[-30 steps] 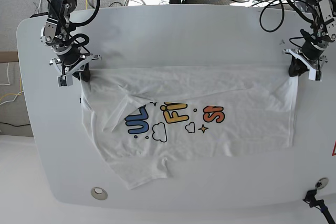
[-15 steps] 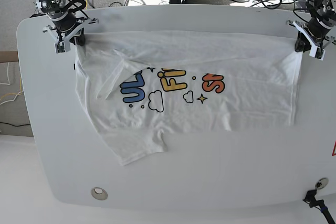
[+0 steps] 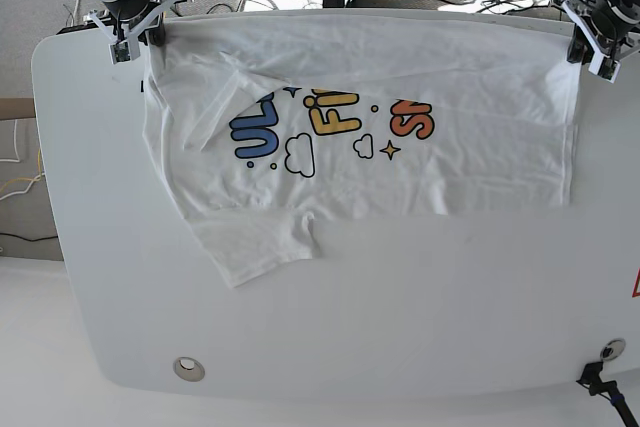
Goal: Fold the T-shirt properly
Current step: 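Grasp the shirt's collar edge with both grippers, then move both grippers to the hem corners of the shirt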
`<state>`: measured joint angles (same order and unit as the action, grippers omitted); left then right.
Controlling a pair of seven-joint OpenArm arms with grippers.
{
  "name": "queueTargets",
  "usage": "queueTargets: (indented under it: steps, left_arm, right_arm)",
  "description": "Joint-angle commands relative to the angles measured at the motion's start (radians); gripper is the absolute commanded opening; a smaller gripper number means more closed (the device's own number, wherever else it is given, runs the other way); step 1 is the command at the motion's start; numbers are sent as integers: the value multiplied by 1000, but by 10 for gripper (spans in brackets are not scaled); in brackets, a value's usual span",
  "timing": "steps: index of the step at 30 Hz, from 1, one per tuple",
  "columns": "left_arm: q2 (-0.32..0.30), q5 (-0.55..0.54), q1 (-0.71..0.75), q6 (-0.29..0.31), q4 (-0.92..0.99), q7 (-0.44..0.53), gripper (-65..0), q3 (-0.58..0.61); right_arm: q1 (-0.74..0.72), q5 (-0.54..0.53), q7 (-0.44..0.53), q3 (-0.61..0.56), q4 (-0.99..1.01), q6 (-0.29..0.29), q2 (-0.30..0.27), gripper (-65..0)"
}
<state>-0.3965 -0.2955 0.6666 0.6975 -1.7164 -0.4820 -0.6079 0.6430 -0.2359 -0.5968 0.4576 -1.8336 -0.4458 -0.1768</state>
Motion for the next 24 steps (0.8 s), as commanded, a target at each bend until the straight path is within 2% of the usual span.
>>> queueTargets:
  steps: [1,2,6,8,9,12,18,20,24]
  left_arm:
    - [-9,-8,6,1,-18,16,-621,-10]
    - [-8,-6,5,1,-20,15,-567,-10]
    - [-8,-6,-1,1,-20,-24,-287,-11]
    - [-8,-6,-1,1,-20,-24,-193,-11]
    - [-8,-6,-1,1,-21,-24,-171,-11]
    - [-11,-6,-23,1,-38,-24,-165,-13]
    - [-12,-6,-34,1,-124,-25,-165,-88]
    - [-14,-6,-86,1,-135,-25,-165,-103]
    - [-14,-5,-216,1,-132,-25,-165,-86]
  right_arm:
    - [5,16,-22,5,-10,11,-8,-650]
    - [5,17,-22,5,-12,11,-8,-650]
    - [-15,22,-22,7,-12,9,-8,-381]
    - [-22,20,-22,7,-13,8,-8,-278]
    - [-22,17,-22,8,-25,8,-8,-245]
    - [-22,23,-22,8,-65,11,-10,-194]
    - [-25,23,-24,60,-127,5,-16,-191]
    - [-56,22,-24,60,-127,5,-40,-190]
    - [-144,22,-24,56,-122,5,-53,-190]
